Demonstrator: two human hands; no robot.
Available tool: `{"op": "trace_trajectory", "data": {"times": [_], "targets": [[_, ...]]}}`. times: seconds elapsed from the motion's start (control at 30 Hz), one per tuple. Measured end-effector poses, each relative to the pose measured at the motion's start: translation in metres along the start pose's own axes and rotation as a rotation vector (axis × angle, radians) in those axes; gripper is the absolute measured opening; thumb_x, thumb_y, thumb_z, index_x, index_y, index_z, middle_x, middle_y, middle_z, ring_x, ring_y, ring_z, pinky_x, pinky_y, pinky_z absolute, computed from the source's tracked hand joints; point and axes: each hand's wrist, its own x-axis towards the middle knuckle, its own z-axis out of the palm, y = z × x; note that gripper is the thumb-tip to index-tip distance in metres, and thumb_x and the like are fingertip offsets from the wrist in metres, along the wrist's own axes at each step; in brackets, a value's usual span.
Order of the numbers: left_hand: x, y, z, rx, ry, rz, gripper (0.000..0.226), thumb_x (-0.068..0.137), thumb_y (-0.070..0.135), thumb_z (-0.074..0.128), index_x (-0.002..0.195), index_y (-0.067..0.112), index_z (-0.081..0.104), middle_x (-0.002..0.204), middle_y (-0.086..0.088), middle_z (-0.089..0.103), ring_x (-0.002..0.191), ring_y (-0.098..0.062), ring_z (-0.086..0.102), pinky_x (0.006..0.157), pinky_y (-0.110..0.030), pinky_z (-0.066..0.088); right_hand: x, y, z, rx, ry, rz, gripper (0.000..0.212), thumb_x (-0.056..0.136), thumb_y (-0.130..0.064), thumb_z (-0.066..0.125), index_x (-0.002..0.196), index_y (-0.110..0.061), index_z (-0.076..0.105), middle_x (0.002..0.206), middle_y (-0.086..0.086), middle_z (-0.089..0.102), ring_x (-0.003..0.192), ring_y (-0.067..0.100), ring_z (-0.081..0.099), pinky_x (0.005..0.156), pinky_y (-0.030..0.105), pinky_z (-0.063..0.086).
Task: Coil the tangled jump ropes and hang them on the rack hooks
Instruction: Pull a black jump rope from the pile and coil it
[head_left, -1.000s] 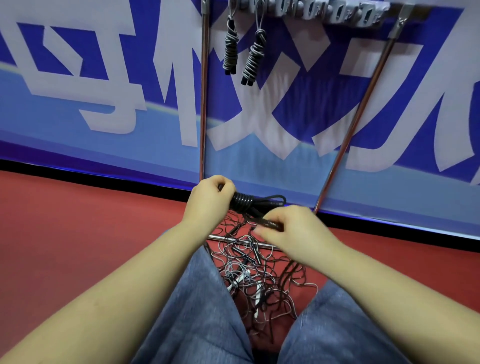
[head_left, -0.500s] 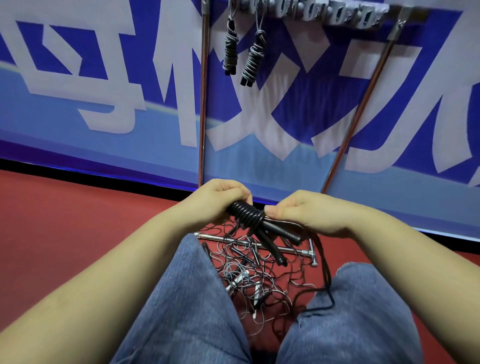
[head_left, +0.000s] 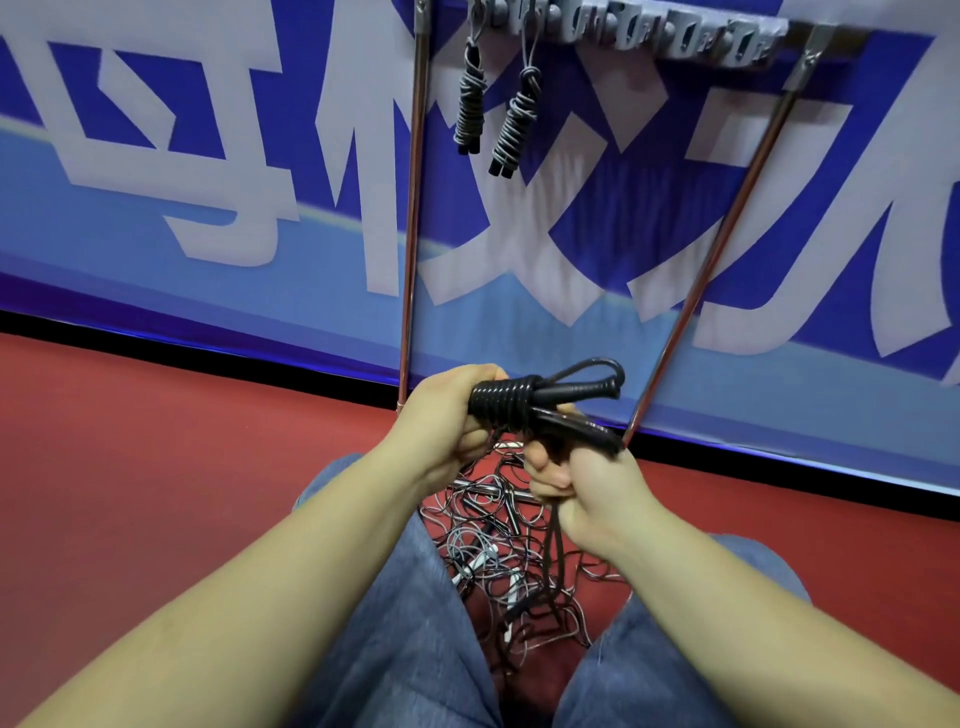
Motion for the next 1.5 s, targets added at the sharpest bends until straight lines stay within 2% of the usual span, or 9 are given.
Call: {"op": "trace_trajectory", "data": {"times": [0.2,0.47,0.83,1.03,1.1,1.2,1.33,1.4,1.5], "targets": [[0.002,-0.011,0.01,-0.126,0.239,-0.072,0.045,0.088,0.007,0.041,0.045,0.019,0.038,0.034,0.006,0.017,0.029,-0.008,0.011,0.041,-0.017,0.008,0.009,0.012,0.009,-0.425,0.287,-0.293,0.021,0.091,-0.004,0.036,0.08,-0.002,0.054,0.058,0.0,0.051,0.045,0.007,0.034,0.045,0.019,0.027],[-0.001,-0.014,0.013,0.405,0.4,0.407,0.028,0.093,0.012,0.049,0.067,0.022,0.057,0.04,0.014,0.046,0.04,-0.004,0.038,0.044,-0.017,0.028,0.017,0.009,0.011,-0.115,0.147,-0.114,0.048,0.094,-0.056,0.034,0.091,-0.014,0.058,0.061,0.001,0.042,0.047,0.009,0.03,0.047,0.022,0.022],[0.002,-0.023,0.002,0.656,0.429,0.656,0.025,0.095,0.03,0.047,0.07,0.035,0.05,0.049,0.009,0.048,0.05,-0.009,0.045,0.051,-0.02,0.032,0.012,0.001,0.002,-0.367,0.045,-0.083,0.051,0.097,-0.052,0.029,0.107,-0.012,0.059,0.062,0.001,0.046,0.047,0.008,0.035,0.05,0.022,0.026],[-0.001,-0.033,-0.008,0.775,0.408,0.864,0.036,0.09,0.044,0.038,0.087,0.015,0.06,0.057,0.009,0.047,0.058,-0.008,0.045,0.053,-0.017,0.031,0.009,-0.007,-0.005,-0.307,-0.01,-0.093,0.028,0.098,-0.039,0.042,0.087,-0.015,0.05,0.056,-0.007,0.032,0.044,0.004,0.023,0.04,0.014,0.024],[-0.003,-0.031,-0.008,0.677,0.302,0.782,0.023,0.09,0.043,0.045,0.087,0.024,0.058,0.056,0.007,0.05,0.051,-0.008,0.047,0.054,-0.021,0.036,0.009,-0.012,-0.01,-0.41,-0.013,-0.153,0.027,0.097,-0.039,0.044,0.085,-0.014,0.047,0.052,-0.01,0.029,0.043,0.003,0.022,0.041,0.015,0.021],[-0.004,-0.014,-0.008,0.393,-0.023,0.348,0.007,0.094,0.025,0.057,0.098,0.02,0.06,0.058,0.002,0.056,0.045,-0.014,0.053,0.056,-0.031,0.043,0.006,-0.027,-0.018,-0.553,-0.057,-0.2,0.032,0.09,-0.042,0.047,0.073,-0.015,0.044,0.049,-0.012,0.03,0.042,0.003,0.022,0.043,0.017,0.019],[-0.007,0.016,-0.01,0.198,-0.522,-0.294,0.035,0.076,0.033,0.057,0.106,0.014,0.06,0.075,-0.013,0.068,0.059,-0.022,0.067,0.057,-0.029,0.056,-0.008,-0.044,-0.021,-0.861,-0.244,-0.24,0.038,0.077,-0.047,0.051,0.087,-0.012,0.062,0.055,-0.003,0.039,0.05,0.008,0.033,0.049,0.021,0.026],[-0.009,0.023,-0.005,0.257,-0.637,-0.306,0.027,0.073,0.021,0.062,0.099,0.016,0.062,0.076,-0.012,0.069,0.058,-0.018,0.066,0.053,-0.024,0.055,-0.013,-0.046,-0.015,-0.851,-0.34,-0.233,0.034,0.079,-0.041,0.051,0.091,-0.013,0.065,0.06,0.0,0.058,0.058,0.013,0.05,0.061,0.024,0.042],[-0.01,0.023,0.006,0.409,-0.595,-0.172,0.021,0.075,-0.001,0.065,0.08,0.019,0.065,0.055,-0.002,0.055,0.041,-0.01,0.048,0.041,-0.018,0.036,-0.01,-0.044,-0.013,-0.825,-0.286,-0.252,0.032,0.085,-0.043,0.054,0.097,-0.016,0.066,0.084,0.007,0.073,0.081,0.022,0.068,0.086,0.04,0.051]]}}
